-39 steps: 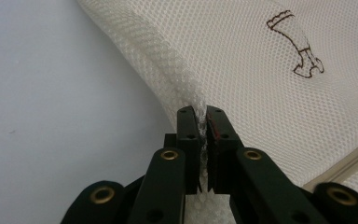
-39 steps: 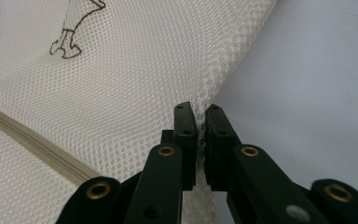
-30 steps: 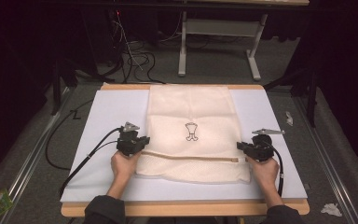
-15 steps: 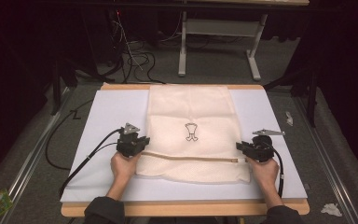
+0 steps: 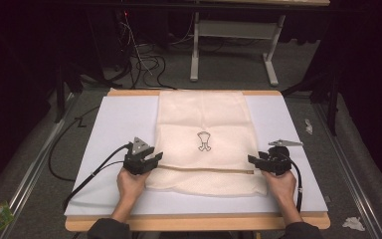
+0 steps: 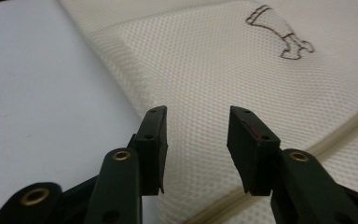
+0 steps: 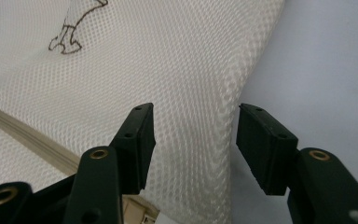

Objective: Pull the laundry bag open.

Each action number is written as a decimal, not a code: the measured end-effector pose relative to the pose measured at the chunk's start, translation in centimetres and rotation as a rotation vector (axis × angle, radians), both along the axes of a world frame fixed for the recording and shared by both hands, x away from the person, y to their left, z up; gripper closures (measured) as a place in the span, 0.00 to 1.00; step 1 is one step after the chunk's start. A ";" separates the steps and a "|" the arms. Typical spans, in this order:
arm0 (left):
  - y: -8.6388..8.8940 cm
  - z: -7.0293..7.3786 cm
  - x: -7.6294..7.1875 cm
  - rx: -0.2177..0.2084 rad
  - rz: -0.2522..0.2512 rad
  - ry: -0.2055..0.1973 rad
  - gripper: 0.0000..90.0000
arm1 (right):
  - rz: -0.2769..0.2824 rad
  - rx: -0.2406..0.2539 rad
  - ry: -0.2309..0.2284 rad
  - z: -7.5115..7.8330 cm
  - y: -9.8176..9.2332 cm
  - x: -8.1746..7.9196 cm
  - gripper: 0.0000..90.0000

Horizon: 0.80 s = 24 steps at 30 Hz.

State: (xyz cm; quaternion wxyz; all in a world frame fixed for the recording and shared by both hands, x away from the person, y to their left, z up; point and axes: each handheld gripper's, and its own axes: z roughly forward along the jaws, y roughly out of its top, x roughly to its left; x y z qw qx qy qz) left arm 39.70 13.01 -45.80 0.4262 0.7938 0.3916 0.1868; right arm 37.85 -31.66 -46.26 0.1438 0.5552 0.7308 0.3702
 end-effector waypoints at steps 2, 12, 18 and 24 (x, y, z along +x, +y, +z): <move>-0.3 0.0 -0.7 -0.003 -0.020 -0.007 0.62 | 0.003 0.011 0.002 -0.1 0.0 -0.3 0.50; -2.7 -0.9 -2.4 -0.003 -0.115 0.012 0.58 | 0.009 0.016 0.049 -0.7 0.1 -1.4 0.47; -5.0 -0.9 -2.7 0.002 -0.171 0.018 0.57 | 0.015 0.016 0.050 -0.9 0.2 -1.8 0.54; -7.8 -1.2 -2.3 0.033 -0.219 0.047 0.54 | 0.043 -0.070 0.021 -0.9 0.6 -2.0 0.72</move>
